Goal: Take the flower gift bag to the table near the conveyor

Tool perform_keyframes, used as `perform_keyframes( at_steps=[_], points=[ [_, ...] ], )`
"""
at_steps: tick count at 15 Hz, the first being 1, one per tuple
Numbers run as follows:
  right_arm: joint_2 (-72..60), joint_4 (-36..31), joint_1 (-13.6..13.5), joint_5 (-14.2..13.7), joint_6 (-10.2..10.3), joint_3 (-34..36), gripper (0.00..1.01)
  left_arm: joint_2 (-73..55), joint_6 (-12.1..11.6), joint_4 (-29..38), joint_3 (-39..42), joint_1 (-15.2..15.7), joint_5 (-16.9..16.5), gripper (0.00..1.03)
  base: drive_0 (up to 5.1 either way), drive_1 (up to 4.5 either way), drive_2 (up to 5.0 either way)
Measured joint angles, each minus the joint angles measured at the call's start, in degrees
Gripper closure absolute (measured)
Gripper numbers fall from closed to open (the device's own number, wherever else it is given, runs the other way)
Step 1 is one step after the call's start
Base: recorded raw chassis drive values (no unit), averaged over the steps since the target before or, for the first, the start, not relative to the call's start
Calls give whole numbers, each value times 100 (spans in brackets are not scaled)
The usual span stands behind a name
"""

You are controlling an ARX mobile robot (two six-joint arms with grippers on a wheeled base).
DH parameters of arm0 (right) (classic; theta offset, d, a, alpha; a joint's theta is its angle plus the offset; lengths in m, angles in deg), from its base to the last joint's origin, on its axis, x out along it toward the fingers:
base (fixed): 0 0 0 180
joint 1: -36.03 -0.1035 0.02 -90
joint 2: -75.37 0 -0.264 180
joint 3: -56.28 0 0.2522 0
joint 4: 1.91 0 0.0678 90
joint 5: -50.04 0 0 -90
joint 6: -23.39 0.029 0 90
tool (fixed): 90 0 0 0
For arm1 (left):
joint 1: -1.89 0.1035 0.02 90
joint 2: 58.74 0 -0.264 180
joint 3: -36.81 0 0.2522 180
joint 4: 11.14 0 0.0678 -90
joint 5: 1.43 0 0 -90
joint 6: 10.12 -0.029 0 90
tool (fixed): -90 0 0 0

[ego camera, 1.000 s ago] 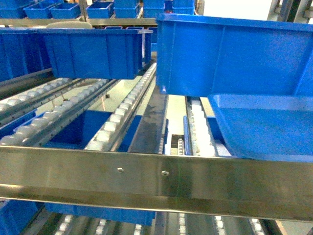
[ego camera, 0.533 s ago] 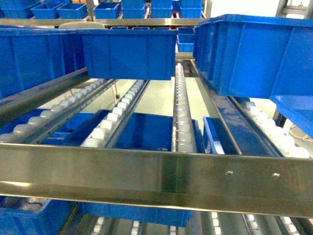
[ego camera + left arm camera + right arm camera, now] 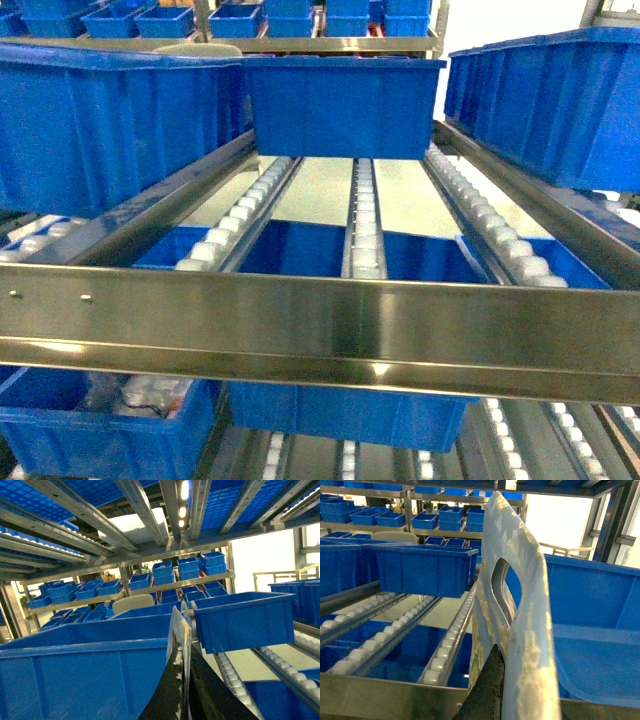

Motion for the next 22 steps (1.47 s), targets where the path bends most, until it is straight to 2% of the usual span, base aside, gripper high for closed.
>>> perform_keyframes(
  at_steps=[22],
  points=[
    [-28, -9, 0, 0, 0, 0, 99, 0, 0, 7, 0, 0, 13, 101, -467, 118, 376]
  ],
)
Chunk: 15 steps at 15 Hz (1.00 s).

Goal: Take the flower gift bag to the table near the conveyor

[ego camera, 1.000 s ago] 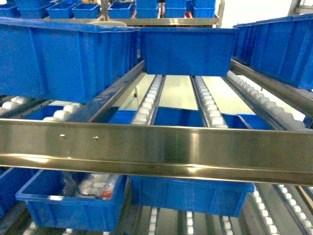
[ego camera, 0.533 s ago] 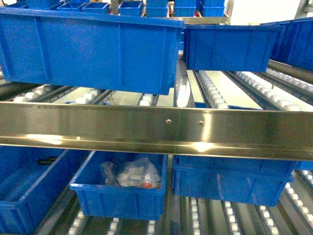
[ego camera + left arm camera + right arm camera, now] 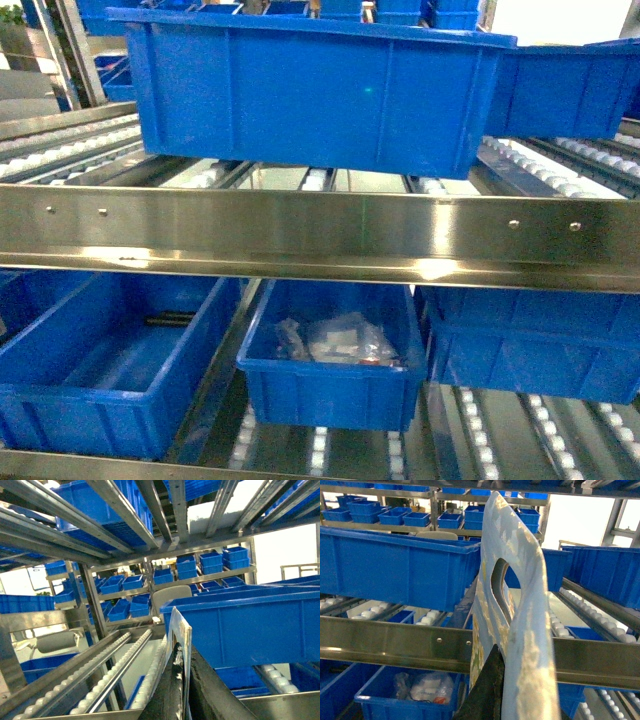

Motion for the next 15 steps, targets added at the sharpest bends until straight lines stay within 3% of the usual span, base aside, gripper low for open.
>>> perform_keyframes(
  at_steps=[15],
  points=[
    [0, 9, 0, 2, 0, 0, 99, 0, 2, -4, 0, 0, 0, 101, -474, 111, 369]
  ],
)
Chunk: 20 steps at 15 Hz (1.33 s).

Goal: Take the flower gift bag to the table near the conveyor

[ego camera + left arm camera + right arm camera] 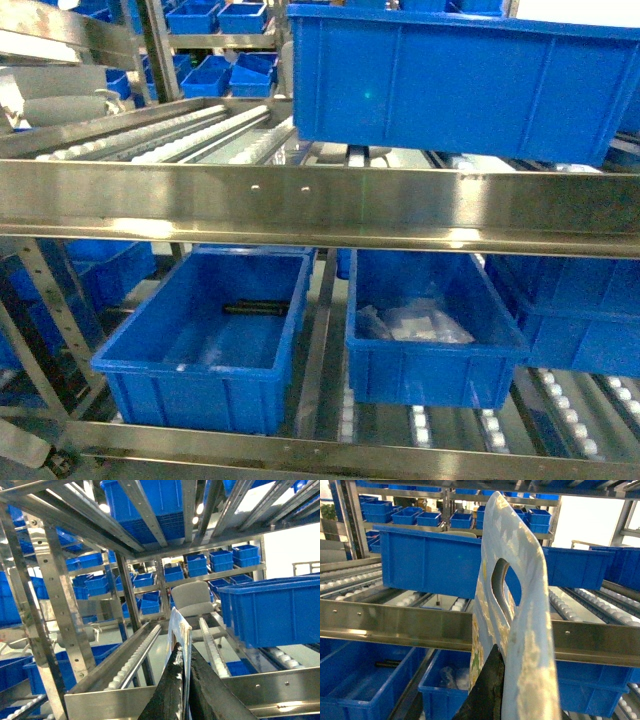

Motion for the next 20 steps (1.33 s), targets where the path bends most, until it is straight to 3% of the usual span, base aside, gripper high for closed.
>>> perform_keyframes(
  at_steps=[20],
  points=[
    [-4, 2, 0, 2, 0, 0, 99, 0, -2, 0, 0, 0, 0, 101, -474, 115, 367]
  ],
)
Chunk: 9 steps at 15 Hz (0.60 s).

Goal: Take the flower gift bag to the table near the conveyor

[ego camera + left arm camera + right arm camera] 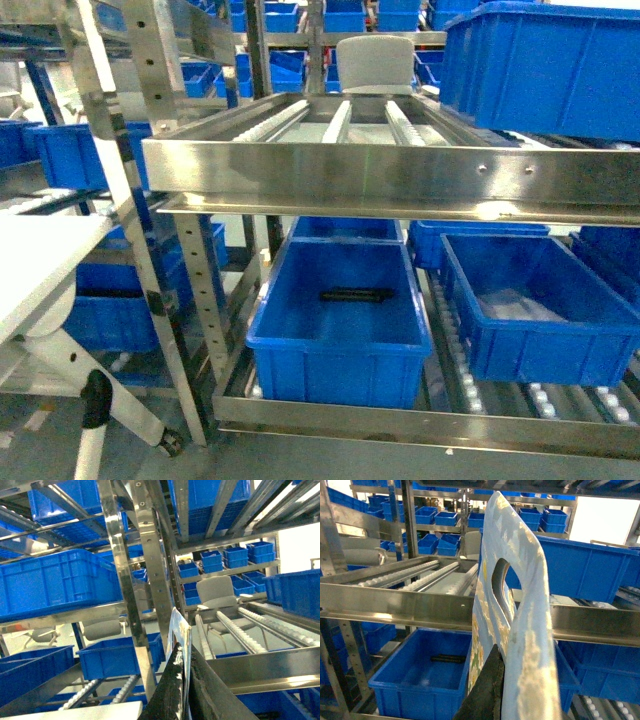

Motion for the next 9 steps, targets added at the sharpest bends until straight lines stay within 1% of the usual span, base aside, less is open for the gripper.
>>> perform_keyframes(
  at_steps=[9],
  points=[
    [9, -4, 0, -2, 0, 0, 99, 7, 2, 0, 0, -2, 0, 101, -481, 121, 354]
  ],
)
